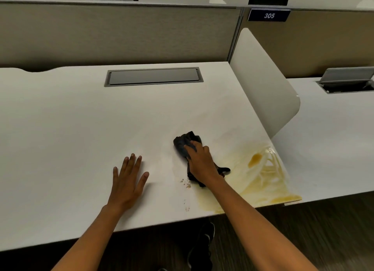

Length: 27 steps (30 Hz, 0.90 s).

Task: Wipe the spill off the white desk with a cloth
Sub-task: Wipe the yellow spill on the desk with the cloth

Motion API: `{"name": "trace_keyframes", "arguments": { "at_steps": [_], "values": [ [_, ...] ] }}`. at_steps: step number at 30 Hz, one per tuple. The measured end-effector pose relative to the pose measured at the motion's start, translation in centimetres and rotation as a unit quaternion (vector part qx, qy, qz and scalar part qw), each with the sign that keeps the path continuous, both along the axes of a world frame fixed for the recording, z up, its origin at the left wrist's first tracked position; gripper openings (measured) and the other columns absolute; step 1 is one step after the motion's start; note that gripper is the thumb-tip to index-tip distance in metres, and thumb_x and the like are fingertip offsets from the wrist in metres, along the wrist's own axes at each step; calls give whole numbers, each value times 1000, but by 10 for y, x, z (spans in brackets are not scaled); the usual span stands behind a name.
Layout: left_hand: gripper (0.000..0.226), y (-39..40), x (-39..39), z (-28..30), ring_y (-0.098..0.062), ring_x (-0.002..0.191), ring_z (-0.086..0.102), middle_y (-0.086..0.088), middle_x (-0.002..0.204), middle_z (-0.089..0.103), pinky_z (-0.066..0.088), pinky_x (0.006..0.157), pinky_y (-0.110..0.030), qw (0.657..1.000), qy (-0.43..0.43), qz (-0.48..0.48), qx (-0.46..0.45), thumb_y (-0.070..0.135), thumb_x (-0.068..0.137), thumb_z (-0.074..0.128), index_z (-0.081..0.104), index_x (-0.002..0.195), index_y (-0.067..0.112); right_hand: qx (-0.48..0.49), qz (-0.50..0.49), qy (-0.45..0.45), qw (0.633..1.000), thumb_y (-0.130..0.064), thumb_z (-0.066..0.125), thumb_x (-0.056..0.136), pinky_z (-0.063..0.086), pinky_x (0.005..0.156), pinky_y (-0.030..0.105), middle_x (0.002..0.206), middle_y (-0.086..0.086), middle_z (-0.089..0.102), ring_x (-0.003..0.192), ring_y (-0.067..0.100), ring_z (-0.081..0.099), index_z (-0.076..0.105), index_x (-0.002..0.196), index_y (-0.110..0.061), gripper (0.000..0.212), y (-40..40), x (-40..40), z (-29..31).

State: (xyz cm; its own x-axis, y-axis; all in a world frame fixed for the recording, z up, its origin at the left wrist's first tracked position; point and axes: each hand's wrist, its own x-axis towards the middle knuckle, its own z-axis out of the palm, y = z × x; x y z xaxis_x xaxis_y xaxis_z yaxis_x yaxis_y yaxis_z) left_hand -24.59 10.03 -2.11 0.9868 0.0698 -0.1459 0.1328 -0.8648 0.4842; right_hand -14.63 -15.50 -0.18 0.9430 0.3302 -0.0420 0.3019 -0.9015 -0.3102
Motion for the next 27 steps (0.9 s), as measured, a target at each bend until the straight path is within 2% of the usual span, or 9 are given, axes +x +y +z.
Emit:
{"name": "trace_keyframes", "arguments": {
  "at_steps": [4,9,12,14,19,22,27],
  "values": [
    [76,0,-10,1,-6,152,-17,9,167,-9,-13,123,-44,1000,7,-10,10,63,94,18,4,160,28,10,21,-12,1000,-12,48,97,40,95,35,154,10,29,112,33,41,36,147,-22,53,16,-37,1],
    [72,-8,-6,-1,-8,152,-17,7,167,-10,-13,123,-47,999,1,-30,31,63,99,16,5,160,27,-18,26,-37,999,-8,57,89,47,85,40,151,11,37,107,37,48,42,145,-22,59,19,-71,2],
    [73,-18,7,-3,-11,153,-15,5,168,-8,-11,123,-48,998,-6,-45,45,60,96,14,7,160,26,-49,2,-74,996,-9,69,80,48,70,38,142,12,50,90,35,57,54,136,-22,59,10,-79,4],
    [73,-27,19,-4,-13,154,-13,4,168,-7,-10,123,-49,996,-8,-60,62,59,95,13,7,160,26,-77,-24,-86,993,-11,70,80,47,67,36,141,12,52,88,34,58,56,135,-23,58,-1,-73,4],
    [76,-43,51,-6,-18,155,-7,1,169,-2,-5,123,-52,991,-19,-86,101,61,94,12,11,160,24,-106,-140,-79,981,-9,51,93,43,81,41,155,10,31,106,37,48,40,146,-25,56,-52,-24,2],
    [81,-41,67,-7,-20,156,-3,0,169,1,-2,122,-54,985,-35,-104,133,64,92,7,15,160,22,-91,-240,-65,964,-12,46,96,41,86,45,158,10,24,112,40,44,37,148,-25,54,-88,14,2],
    [71,-36,74,-19,-17,155,-3,4,168,0,-1,123,-53,983,-66,-95,141,60,98,17,14,160,25,-53,-332,-43,941,-16,45,99,36,99,46,159,14,16,121,44,37,33,150,-21,52,-124,72,-3]
  ]
}}
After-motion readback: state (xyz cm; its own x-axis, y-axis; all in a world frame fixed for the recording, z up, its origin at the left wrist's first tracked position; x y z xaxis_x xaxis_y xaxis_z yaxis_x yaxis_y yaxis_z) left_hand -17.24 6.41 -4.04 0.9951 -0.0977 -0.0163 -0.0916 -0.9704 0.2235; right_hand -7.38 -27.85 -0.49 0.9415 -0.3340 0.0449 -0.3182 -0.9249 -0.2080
